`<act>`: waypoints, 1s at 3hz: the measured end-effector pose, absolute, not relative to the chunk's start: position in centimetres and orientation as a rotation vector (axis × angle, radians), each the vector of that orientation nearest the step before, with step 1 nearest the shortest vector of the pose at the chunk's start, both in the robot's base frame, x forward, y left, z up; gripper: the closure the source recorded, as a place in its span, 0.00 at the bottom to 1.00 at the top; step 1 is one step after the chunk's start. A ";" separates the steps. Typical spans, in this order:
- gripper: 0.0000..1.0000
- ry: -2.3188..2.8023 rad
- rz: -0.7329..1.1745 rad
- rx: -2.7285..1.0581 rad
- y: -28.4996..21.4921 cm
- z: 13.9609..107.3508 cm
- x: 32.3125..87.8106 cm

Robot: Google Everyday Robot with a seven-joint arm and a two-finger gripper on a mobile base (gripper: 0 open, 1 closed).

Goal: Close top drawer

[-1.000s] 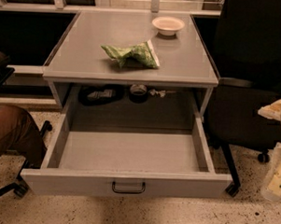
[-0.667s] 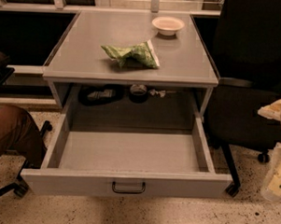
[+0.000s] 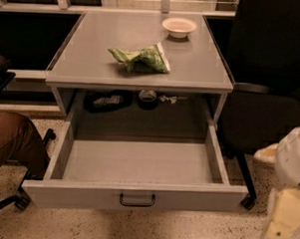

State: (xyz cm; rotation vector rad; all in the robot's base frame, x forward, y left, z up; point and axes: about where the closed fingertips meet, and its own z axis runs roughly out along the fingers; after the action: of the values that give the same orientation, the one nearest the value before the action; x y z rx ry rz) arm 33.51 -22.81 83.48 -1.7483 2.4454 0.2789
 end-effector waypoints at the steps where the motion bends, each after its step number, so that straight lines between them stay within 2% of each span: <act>1: 0.00 2.462 0.415 -1.807 -21.7 78.1 31.4; 2: 0.00 2.428 0.531 -1.884 -20.4 75.2 30.8; 3: 0.00 2.428 0.531 -1.884 -20.4 75.2 30.8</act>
Offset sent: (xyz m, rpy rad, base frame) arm -0.0317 0.0387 -0.1147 0.1188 0.2426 0.1702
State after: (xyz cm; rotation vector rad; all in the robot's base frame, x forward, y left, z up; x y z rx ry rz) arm 30.80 -20.39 75.22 -1.8841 2.4284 0.5309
